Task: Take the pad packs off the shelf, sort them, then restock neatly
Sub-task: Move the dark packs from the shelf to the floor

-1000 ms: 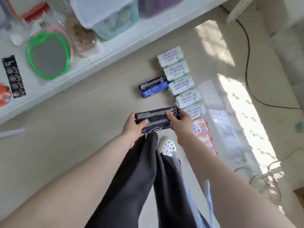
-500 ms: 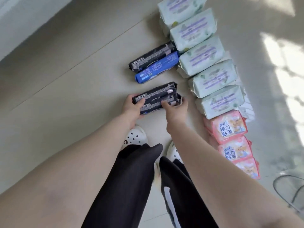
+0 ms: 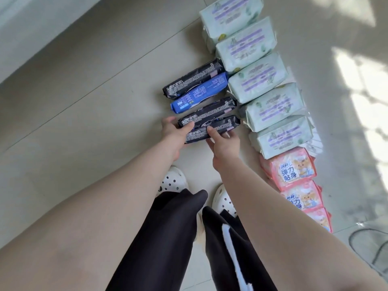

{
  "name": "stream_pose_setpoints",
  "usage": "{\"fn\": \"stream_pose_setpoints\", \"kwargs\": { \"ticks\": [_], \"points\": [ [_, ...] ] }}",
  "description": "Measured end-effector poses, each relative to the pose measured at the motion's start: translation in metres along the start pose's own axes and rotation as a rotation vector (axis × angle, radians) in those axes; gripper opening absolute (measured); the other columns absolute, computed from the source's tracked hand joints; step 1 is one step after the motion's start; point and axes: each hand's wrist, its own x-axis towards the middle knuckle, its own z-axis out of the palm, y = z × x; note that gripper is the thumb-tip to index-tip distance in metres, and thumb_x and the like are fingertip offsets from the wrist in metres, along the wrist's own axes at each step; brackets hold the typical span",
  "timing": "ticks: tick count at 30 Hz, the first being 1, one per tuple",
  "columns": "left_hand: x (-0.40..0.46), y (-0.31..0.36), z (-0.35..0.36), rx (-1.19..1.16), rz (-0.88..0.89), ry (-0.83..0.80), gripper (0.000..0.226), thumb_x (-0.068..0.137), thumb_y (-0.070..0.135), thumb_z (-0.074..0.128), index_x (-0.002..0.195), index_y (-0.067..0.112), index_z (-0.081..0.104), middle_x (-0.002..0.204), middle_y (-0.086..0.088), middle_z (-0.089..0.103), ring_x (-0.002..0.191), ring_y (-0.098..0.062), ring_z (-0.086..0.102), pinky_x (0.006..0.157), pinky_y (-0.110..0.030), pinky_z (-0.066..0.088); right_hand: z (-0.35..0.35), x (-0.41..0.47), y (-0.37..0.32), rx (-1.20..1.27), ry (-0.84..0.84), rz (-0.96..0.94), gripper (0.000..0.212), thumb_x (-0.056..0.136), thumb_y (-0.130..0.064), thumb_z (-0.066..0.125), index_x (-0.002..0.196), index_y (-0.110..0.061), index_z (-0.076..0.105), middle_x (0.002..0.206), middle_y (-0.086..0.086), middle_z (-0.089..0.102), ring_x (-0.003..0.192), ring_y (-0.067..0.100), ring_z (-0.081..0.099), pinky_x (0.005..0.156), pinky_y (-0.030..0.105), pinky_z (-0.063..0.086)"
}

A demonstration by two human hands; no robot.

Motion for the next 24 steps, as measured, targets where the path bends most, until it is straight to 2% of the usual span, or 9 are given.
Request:
{"fn": "stream_pose_setpoints", "kwargs": {
  "ticks": [3,5,7,8,11,13,17,19,24],
  "points": [
    [0.005,0.002,0.003,-0.033,-0.003,0.02,0.071,0.079,0.03,0.076,0.134,0.021,0.031,0.122,0.001,0.059,0.109,-0.024,0.061,0.095,-0.051,0.05,-0.001,0.003,-0.002,-0.001,-0.015,-0.023,0.035,0.085,0.003,0.067,0.116,-0.003,0.052,0.093,0.002,0.064,0.089,0.02,0.063,0.071,0.019,0.055],
    [0.006,0.002,0.003,-0.037,0.005,0.026,0.073,0.08,0.034,0.074,0.136,0.02,0.031,0.12,0.002,0.059,0.11,-0.023,0.061,0.097,-0.049,0.049,-0.001,0.006,-0.003,-0.011,0.001,-0.025,0.044,0.085,-0.002,0.07,0.124,-0.002,0.051,0.108,0.009,0.064,0.097,0.025,0.065,0.075,0.021,0.055],
    [0.006,0.0,0.002,0.001,0.019,0.017,0.067,0.082,0.038,0.071,0.134,0.019,0.033,0.119,0.001,0.06,0.11,-0.021,0.061,0.098,-0.047,0.048,0.0,0.006,-0.004,-0.051,0.024,0.008,0.058,0.083,-0.009,0.074,0.134,-0.005,0.046,0.123,0.012,0.059,0.102,0.027,0.065,0.079,0.023,0.052],
    [0.006,-0.001,0.001,0.031,0.026,0.005,0.062,0.083,0.04,0.07,0.13,0.019,0.037,0.119,0.001,0.062,0.11,-0.021,0.062,0.099,-0.046,0.048,0.0,0.006,-0.005,-0.064,0.025,0.022,0.062,0.083,-0.011,0.074,0.137,-0.007,0.043,0.125,0.012,0.057,0.098,0.025,0.066,0.082,0.023,0.051],
    [0.004,-0.003,0.0,0.11,0.039,-0.024,0.041,0.083,0.046,0.067,0.112,0.023,0.048,0.113,0.002,0.064,0.106,-0.022,0.063,0.098,-0.046,0.049,0.002,0.004,-0.008,-0.065,-0.02,0.018,0.056,0.085,-0.011,0.072,0.134,-0.006,0.046,0.11,0.008,0.062,0.083,0.015,0.065,0.092,0.026,0.051],
    [0.003,-0.003,0.001,0.132,0.043,-0.035,0.034,0.085,0.046,0.065,0.107,0.024,0.051,0.111,0.002,0.064,0.105,-0.023,0.062,0.098,-0.046,0.049,0.002,0.004,-0.008,-0.065,-0.045,0.016,0.055,0.086,-0.012,0.072,0.134,-0.006,0.046,0.105,0.006,0.063,0.083,0.013,0.065,0.096,0.028,0.05],
    [0.003,-0.003,0.0,0.136,0.058,-0.041,0.03,0.086,0.044,0.064,0.105,0.025,0.051,0.112,0.001,0.064,0.106,-0.024,0.062,0.098,-0.046,0.048,-0.004,0.001,-0.006,-0.095,-0.071,0.012,0.073,0.085,-0.015,0.073,0.145,-0.003,0.032,0.128,0.014,0.056,0.094,0.016,0.064,0.101,0.032,0.048],
    [0.001,-0.004,-0.002,0.145,0.058,-0.041,0.03,0.087,0.044,0.063,0.106,0.024,0.052,0.111,0.002,0.064,0.106,-0.023,0.062,0.099,-0.046,0.048,-0.008,-0.004,-0.006,-0.121,-0.061,0.023,0.079,0.085,-0.017,0.073,0.148,-0.005,0.028,0.138,0.014,0.048,0.09,0.012,0.062,0.103,0.035,0.047],
    [-0.018,-0.005,-0.007,0.2,0.077,-0.008,0.028,0.089,0.042,0.061,0.105,0.021,0.053,0.102,0.004,0.058,0.095,-0.017,0.055,0.1,-0.042,0.047,-0.014,-0.019,-0.008,-0.176,-0.034,0.031,0.077,0.085,-0.023,0.073,0.147,-0.008,0.03,0.14,0.011,0.046,0.079,0.006,0.059,0.102,0.034,0.047]
  ]
}}
